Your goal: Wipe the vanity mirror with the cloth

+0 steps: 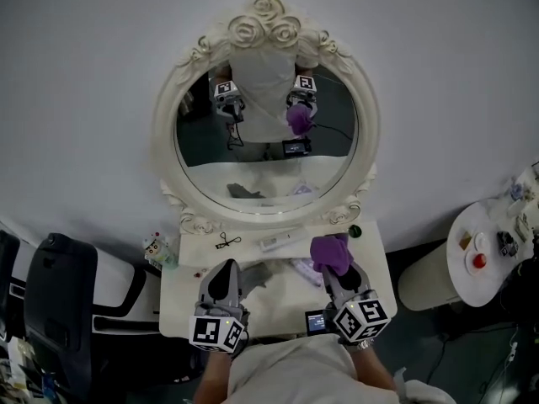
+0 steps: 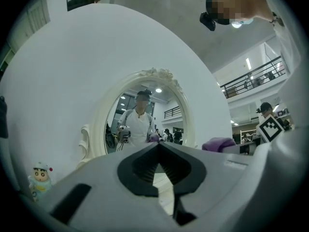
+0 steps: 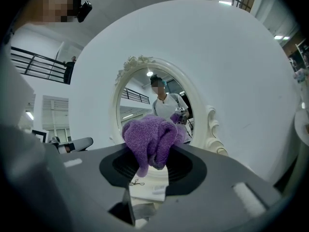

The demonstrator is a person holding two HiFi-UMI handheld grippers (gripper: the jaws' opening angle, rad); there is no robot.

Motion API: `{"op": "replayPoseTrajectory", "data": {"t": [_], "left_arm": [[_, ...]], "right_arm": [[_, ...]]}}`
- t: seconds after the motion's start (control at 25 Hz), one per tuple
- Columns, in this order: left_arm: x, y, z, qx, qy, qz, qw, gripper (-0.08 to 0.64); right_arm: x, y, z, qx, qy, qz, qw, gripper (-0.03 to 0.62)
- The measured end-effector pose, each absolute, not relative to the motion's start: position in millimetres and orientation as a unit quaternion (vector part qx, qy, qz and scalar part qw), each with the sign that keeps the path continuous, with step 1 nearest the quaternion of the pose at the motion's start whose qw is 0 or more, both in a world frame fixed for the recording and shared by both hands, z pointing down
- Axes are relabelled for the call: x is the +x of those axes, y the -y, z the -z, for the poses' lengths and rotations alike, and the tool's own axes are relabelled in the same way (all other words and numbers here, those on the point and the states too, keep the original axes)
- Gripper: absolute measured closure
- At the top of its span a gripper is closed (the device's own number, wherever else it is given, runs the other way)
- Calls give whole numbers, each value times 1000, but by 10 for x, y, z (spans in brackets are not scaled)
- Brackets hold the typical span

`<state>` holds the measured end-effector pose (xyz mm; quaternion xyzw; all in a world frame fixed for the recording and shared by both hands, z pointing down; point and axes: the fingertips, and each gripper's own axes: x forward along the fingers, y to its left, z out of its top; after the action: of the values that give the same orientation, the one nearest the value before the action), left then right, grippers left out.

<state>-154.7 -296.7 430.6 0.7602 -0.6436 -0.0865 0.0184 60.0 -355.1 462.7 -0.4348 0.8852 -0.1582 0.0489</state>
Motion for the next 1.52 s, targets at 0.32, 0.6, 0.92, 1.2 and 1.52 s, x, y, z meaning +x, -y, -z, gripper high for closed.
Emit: {"op": "replayPoseTrajectory", "data": {"t": [0.32, 0.6, 0.92, 1.2, 1.52], "left_arm": [[-1701, 3341, -3853, 781, 620, 75, 3, 558], [-1929, 3629, -3317, 773, 630, 70, -19, 560], [-2118, 3751, -2686, 762, 643, 73, -35, 558], [-2289, 3691, -2289, 752, 651, 82, -61, 558], [-2543, 3560, -2111, 734, 671, 77, -73, 560]], "right_arm": [[307, 3982, -3992, -445, -886, 104, 81, 449], [-142, 4317, -3236, -416, -904, 59, 74, 450], [-724, 4487, -2441, -370, -925, 31, 83, 451], [-1298, 4676, -1868, -342, -936, 10, 83, 451], [-1781, 4750, -1670, -332, -940, -12, 75, 451]]}}
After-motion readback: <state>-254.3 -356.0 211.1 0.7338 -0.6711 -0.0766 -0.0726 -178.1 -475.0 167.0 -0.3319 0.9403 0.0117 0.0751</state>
